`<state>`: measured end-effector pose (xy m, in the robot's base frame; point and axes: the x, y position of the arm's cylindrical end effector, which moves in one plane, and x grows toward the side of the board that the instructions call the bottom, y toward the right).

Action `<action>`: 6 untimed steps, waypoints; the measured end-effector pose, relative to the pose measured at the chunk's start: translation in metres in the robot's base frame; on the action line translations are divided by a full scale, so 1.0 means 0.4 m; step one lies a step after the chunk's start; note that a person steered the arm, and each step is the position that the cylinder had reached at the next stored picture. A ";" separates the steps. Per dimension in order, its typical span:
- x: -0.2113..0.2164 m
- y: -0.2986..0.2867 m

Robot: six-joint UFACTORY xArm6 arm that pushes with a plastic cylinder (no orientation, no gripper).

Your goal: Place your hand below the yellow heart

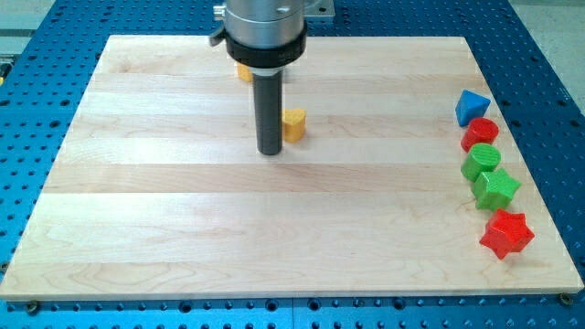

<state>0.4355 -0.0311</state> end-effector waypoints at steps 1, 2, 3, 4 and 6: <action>0.104 0.002; 0.107 -0.003; 0.116 0.066; 0.059 0.066; -0.122 0.047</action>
